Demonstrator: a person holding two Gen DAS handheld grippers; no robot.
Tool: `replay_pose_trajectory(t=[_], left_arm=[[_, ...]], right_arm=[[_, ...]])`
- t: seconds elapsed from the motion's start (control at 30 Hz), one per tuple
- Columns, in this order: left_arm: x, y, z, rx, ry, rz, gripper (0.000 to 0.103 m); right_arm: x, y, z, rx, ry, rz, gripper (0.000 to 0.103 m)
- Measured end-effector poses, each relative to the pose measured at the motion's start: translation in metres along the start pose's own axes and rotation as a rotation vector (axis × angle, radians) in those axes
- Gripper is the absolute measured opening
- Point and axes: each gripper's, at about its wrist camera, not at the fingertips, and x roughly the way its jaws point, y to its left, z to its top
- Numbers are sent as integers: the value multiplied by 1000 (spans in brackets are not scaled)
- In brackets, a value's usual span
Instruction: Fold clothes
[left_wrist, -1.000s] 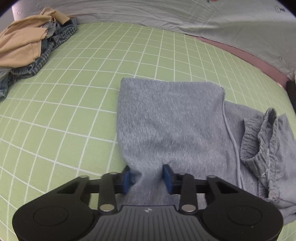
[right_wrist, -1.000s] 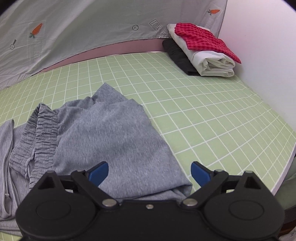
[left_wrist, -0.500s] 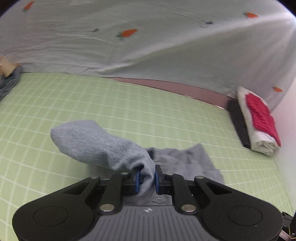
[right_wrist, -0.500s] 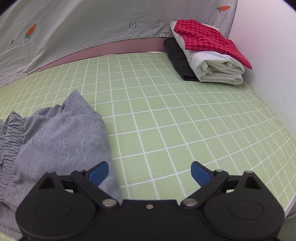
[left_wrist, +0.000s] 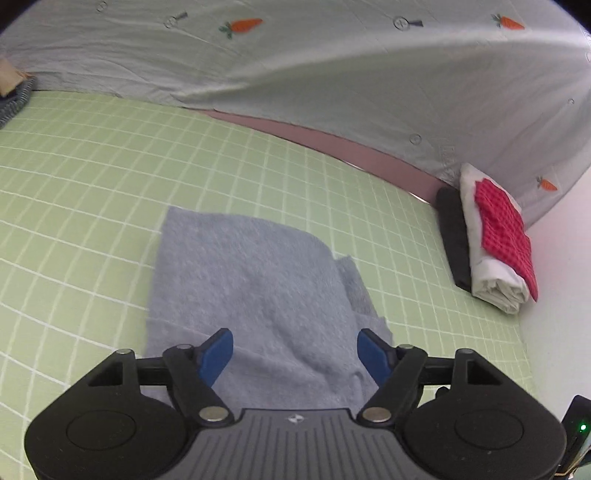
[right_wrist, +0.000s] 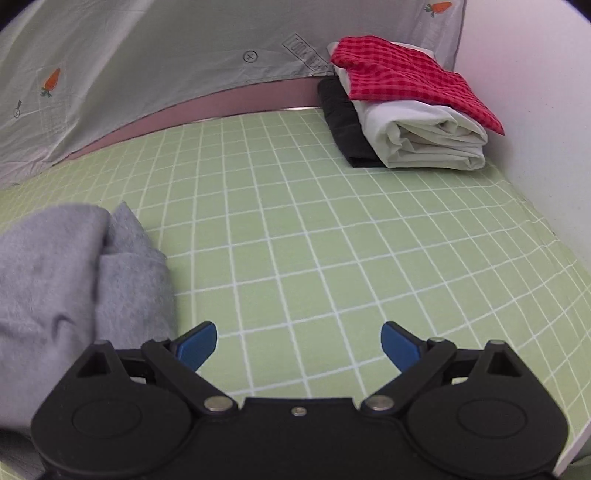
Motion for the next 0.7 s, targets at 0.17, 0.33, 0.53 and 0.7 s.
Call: replay_pose_trajectory(t=[0.17,0.33,0.53,0.7], left_arm=[[-5,35,-6,26,18,196,79],[-3,68,-10,1,61,240,79],[13,71,-8,43,119,233,79],[18,66,-4,76,133,209,79]], right_arm=[[-3,45,17,-28,-70,144,93],[6,94,21,-105,-47,268,76],[20,122,20,-159,29,320,43],[18,130,18,-208,30,339,6]])
